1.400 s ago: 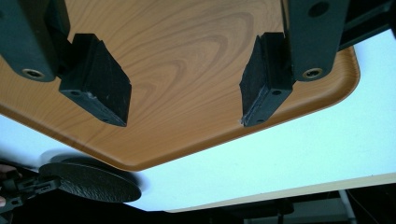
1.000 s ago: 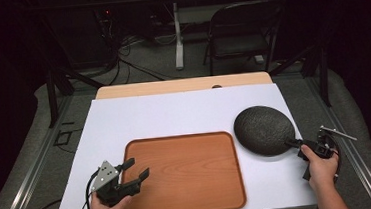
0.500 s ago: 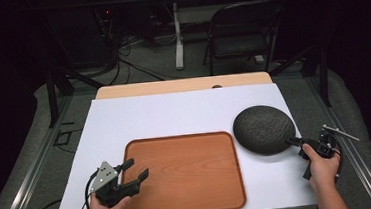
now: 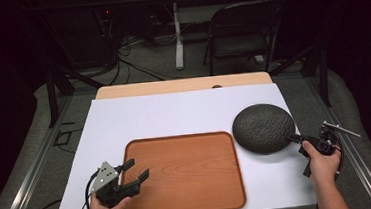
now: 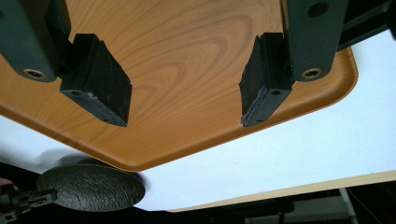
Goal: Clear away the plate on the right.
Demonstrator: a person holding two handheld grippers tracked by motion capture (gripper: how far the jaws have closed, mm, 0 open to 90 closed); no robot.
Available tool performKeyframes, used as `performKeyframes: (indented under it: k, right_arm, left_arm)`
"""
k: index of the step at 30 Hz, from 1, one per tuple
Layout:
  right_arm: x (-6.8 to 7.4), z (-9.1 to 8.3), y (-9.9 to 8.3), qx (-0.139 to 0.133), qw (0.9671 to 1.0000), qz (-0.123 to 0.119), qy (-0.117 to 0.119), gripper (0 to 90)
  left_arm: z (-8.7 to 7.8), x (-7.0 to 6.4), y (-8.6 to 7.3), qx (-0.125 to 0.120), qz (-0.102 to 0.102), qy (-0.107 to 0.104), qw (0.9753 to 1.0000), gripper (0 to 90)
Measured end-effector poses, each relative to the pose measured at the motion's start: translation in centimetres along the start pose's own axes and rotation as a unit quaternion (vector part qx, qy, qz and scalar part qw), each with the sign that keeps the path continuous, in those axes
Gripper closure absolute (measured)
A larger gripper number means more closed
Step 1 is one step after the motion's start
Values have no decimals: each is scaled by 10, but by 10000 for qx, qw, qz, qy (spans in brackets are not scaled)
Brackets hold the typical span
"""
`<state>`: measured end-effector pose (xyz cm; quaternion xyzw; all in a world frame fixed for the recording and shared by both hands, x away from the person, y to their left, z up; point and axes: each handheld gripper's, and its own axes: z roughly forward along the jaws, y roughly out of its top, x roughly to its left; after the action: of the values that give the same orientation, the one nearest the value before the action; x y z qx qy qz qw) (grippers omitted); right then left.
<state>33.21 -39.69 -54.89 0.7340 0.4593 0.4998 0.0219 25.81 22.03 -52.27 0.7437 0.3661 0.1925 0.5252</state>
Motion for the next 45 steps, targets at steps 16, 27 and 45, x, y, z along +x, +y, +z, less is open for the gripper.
performKeyframes:
  k: [16,27,45]
  right_arm:
    - [26,3,23,169,9994,-253,-188,851]
    - [38,9,41,503,9974,-341,-385,852]
    - [63,16,64,812,9937,-529,-561,872]
  left_arm:
    - [0,-1,0,28,14,-12,10000,342]
    - [0,-1,0,37,30,4,10000,342]
    - [-1,0,-1,14,2,-17,10000,342]
